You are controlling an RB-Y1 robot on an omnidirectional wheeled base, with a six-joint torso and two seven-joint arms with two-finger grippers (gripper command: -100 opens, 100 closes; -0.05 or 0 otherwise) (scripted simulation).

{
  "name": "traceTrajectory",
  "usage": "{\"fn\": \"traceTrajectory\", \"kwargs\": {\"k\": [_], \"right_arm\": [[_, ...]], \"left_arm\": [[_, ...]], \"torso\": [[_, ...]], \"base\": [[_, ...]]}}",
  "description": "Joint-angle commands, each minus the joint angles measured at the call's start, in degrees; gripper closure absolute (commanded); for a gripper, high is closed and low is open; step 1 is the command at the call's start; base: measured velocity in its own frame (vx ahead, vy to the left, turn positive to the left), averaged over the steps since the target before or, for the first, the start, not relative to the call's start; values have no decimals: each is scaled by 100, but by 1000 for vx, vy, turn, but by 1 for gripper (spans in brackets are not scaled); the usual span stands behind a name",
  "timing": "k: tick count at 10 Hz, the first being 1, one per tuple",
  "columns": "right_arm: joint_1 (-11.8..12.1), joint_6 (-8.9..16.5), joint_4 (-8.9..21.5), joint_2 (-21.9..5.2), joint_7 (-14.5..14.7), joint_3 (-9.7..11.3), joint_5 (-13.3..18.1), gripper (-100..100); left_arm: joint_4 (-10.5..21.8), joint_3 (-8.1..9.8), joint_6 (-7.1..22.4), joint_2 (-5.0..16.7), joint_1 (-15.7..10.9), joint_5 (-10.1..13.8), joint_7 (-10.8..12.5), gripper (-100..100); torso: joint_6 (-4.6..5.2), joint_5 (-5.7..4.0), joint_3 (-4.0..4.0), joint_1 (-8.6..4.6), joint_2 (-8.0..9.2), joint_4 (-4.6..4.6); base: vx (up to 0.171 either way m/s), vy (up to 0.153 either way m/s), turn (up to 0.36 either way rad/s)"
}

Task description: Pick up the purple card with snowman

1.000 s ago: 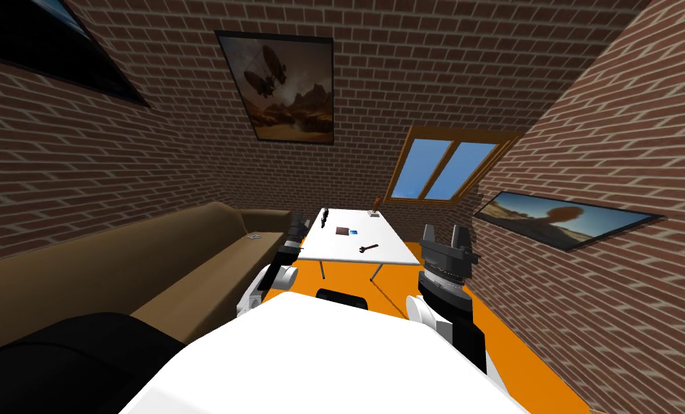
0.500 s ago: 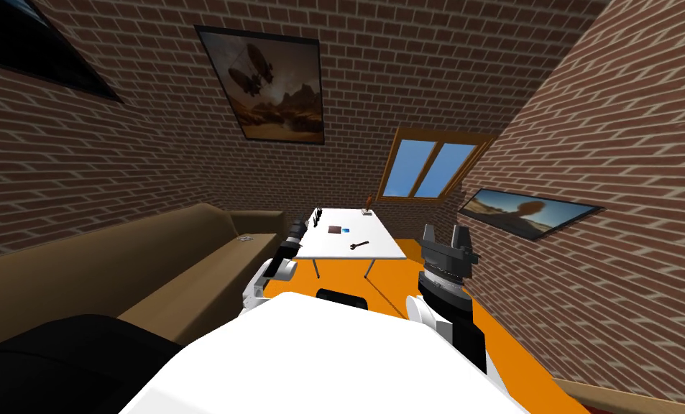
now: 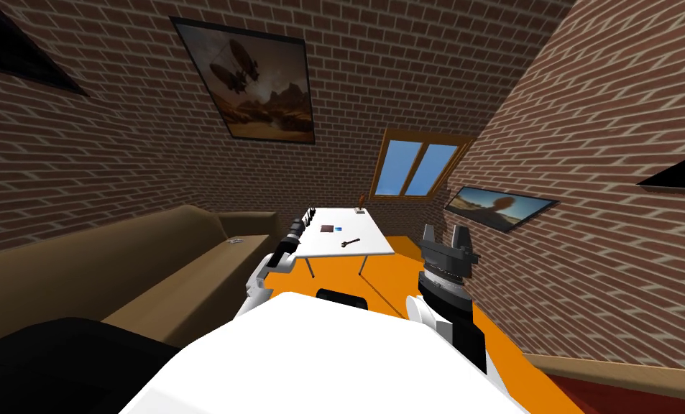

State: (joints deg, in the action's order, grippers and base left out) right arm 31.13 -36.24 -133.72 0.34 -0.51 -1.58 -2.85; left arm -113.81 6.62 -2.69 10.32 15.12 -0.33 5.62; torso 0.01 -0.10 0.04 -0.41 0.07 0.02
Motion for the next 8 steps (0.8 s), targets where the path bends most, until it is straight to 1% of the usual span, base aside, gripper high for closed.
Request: {"fn": "traceTrajectory", "kwargs": {"k": [1,3,4,6,7,8], "right_arm": [[0,0,0,0,0,0,0,0],[0,0,0,0,0,0,0,0],[0,0,0,1,0,1,0,0],[0,0,0,0,0,0,0,0],[0,0,0,0,0,0,0,0],[0,0,0,0,0,0,0,0]], "left_arm": [[272,160,228,34,-179,-24,46,-100],[594,376,555,66,-437,-78,115,-100],[594,376,597,66,-437,-78,115,-100],[936,592,971,98,-687,-155,203,-100],[1111,700,1140,115,-807,-203,253,-100],[1115,700,1159,115,-807,-203,253,-100]], "torso": [[0,0,0,0,0,0],[-1,-3,2,-15,3,0],[0,-6,-1,-25,-3,0],[-1,1,0,10,1,0],[-1,1,2,5,3,0],[-2,-1,0,-2,0,0]], "base": [[-15,-131,-135],[-7,-171,-141],[1,-114,-39],[-12,-93,-146],[4,-127,-143],[17,-87,-38]]}}
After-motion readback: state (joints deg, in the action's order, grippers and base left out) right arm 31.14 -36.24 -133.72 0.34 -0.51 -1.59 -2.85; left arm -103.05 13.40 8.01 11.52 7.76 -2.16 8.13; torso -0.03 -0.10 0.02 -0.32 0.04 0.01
